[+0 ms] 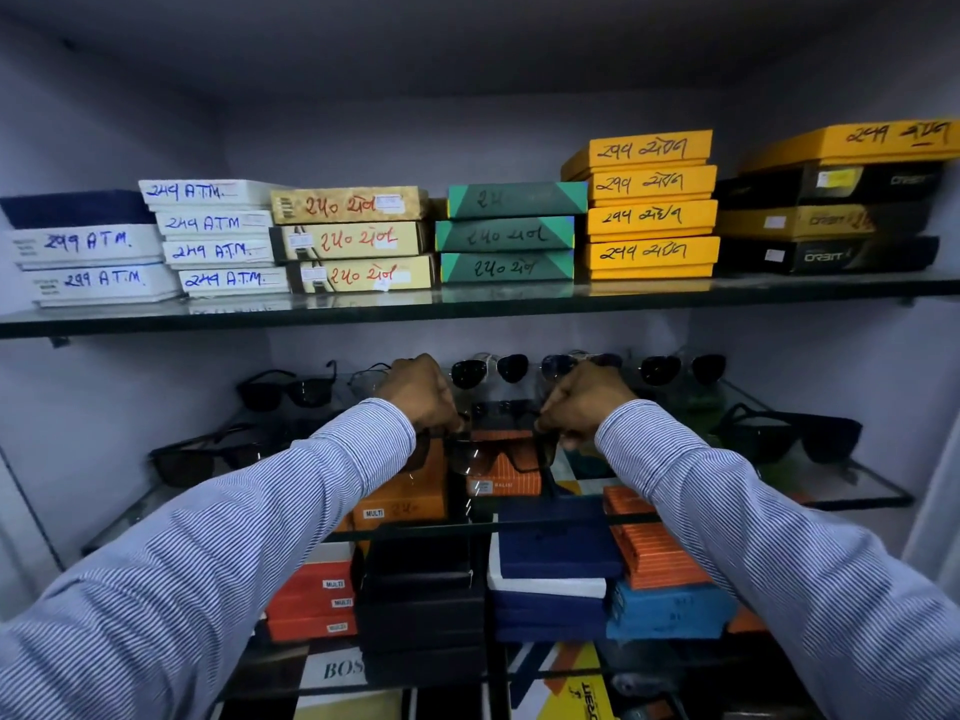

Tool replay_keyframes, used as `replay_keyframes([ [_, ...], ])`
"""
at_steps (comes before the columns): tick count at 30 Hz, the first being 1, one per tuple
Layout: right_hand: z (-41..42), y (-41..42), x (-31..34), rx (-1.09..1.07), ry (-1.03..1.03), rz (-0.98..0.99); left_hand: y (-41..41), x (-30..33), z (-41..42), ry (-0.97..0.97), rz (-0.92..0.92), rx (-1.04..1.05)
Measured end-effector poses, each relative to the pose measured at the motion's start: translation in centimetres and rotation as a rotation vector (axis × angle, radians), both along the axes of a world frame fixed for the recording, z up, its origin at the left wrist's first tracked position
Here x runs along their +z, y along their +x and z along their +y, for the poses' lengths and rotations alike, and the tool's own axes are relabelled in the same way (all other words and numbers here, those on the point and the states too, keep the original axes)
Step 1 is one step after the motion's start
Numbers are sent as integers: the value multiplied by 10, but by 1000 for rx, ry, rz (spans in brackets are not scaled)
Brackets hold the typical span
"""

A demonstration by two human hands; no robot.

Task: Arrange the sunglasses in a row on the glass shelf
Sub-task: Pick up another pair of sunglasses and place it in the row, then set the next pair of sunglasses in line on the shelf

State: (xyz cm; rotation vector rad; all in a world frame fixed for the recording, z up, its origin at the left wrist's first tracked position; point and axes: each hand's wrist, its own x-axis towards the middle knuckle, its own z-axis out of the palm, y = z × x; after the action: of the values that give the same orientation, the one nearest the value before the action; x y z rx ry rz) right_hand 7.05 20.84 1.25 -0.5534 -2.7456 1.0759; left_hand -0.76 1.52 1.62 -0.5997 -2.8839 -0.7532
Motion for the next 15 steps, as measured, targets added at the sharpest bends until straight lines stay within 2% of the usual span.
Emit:
replay_keyframes([
  [6, 52, 8, 16, -92, -30, 177, -2, 2, 16, 77, 101, -30],
  [8, 75, 3, 21, -184, 136, 183, 4, 4, 28, 105, 126, -94],
  [10, 85, -2, 18, -229, 335, 109, 11, 6, 44, 130, 140, -135],
  [15, 86, -7, -2, -54, 594, -63, 18, 5, 83, 144, 108, -188],
])
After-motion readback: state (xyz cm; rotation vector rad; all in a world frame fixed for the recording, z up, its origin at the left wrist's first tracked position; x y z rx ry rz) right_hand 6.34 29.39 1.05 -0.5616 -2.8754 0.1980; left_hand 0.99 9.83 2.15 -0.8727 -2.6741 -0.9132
